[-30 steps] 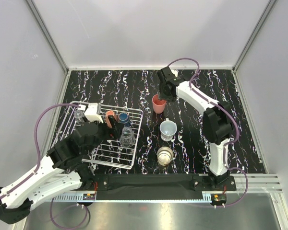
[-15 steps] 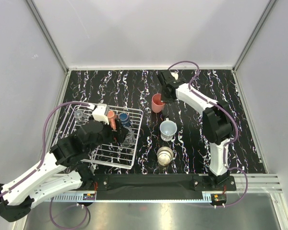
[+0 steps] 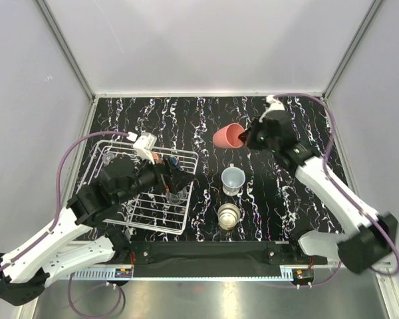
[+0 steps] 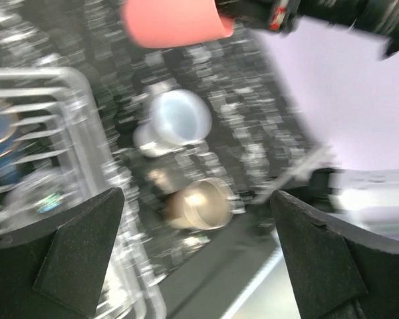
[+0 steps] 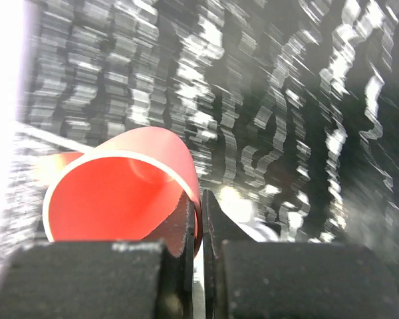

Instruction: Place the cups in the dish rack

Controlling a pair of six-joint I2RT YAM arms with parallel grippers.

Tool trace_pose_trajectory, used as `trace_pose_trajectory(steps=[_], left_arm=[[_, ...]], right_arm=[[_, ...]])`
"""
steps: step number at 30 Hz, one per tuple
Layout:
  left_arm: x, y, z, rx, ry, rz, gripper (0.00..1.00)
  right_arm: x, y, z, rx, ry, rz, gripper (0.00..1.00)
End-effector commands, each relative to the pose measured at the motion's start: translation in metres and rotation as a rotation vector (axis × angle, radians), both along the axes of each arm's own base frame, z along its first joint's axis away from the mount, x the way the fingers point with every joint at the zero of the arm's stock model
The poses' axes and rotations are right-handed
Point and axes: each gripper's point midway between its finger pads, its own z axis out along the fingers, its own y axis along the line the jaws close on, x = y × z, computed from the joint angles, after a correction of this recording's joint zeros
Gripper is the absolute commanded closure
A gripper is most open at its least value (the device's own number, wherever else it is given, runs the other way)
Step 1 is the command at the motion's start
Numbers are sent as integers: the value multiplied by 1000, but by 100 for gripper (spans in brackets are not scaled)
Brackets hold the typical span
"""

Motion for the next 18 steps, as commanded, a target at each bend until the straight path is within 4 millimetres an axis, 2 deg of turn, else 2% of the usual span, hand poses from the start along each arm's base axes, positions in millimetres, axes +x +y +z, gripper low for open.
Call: trace_pose_trajectory(steps=[1,2,3,5,6,7,8,9,14,18], left_arm=[[-26,-34,68,-254,-89,-223,1],[-29,-38,77,-304,-113,-248,1],[-36,-42,82,-350,-88,-286,1],[-40,-45,99,-445,-88,-307,1],[-43,-49,93,-461,-47,-321,1],[-45,-50,102,-529,-5,-325,1],[-45,-52,109,-580,-2,-335,1],[-46,-55,112,-635,70,-337,1],[-46,-64,131,-848,204,-387,1],[-41,-71,139,-963,334,-405,1]], right_arm=[[-29,10,64,163,-213,143,100],[-39,14,77,191,-264,192,100],[-49,13,76,207,-280,212,100],[-80,10,117,283,-438,292,100],[-89,10,118,296,-463,312,100],[-104,4,136,320,-532,326,100],[-112,4,146,333,-575,356,100],[-118,4,151,339,-598,370,100],[-143,8,178,392,-700,470,100],[-157,12,187,434,-765,539,100]])
